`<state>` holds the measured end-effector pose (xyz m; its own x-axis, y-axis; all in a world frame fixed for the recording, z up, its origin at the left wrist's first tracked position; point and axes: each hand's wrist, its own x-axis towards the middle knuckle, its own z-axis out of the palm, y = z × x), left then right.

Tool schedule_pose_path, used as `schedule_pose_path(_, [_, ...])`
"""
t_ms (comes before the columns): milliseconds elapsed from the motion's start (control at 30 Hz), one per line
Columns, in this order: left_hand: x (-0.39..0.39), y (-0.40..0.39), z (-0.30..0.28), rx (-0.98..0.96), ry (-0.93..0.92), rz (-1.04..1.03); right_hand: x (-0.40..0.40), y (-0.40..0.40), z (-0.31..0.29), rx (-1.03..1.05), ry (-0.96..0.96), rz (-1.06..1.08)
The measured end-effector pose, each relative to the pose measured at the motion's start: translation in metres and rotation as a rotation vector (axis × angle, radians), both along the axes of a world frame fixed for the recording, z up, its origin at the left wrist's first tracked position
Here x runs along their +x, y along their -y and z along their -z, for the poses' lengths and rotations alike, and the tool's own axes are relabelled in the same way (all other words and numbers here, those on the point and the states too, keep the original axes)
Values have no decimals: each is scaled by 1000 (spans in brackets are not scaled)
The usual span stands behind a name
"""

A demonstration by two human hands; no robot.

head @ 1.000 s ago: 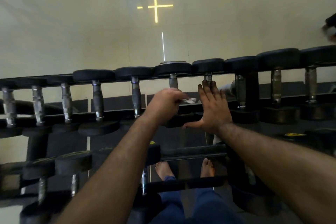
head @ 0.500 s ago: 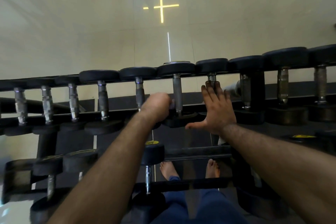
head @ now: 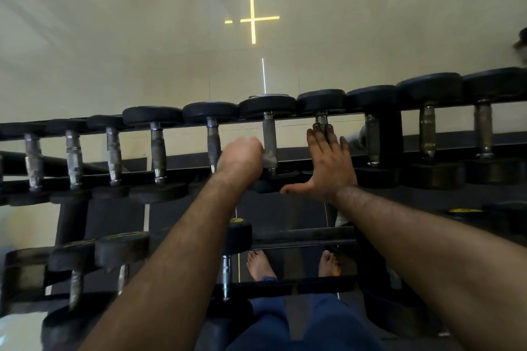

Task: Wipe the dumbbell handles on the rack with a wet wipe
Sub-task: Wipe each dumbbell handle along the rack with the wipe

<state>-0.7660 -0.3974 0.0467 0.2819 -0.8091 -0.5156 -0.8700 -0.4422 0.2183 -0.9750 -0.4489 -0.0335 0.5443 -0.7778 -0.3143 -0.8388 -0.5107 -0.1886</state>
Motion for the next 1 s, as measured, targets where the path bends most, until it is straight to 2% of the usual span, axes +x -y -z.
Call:
schedule_pose_path(33, [-9,-4,2,28,-19,40,0,1,-1,17,7,0])
schedule_pose_path(100, [-22,-15,2,-62,-91,78,-3,3,-2,51,5,-22])
schedule_pose_path(233, [-31,-25,-8,-367,-402,-189,-39,8,-9,33,-64,-186])
schedule_pose_path(367, [-56,-18,-7,-411,-496,-376,-108,25,-15,-67,-123,-260])
schedule_pose_path(500, [-88,-12,5,-429,-686,-694,-154,51,-20,-76,-205,-164])
schedule_pose_path(600, [-115,-9,9,-507,-721,-830,-163,64,-20,-12,-200,-50])
schedule_pose_path(733, [-135,9,20,-627,-748,-958,-145,72,-13,66,-72,67])
schedule_pose_path(867, [-145,33,26,-692,-787,-1041,-117,70,-4,165,118,290])
schedule_pose_path(1000, [-143,50,29,-723,-794,-1077,-111,66,2,99,124,341])
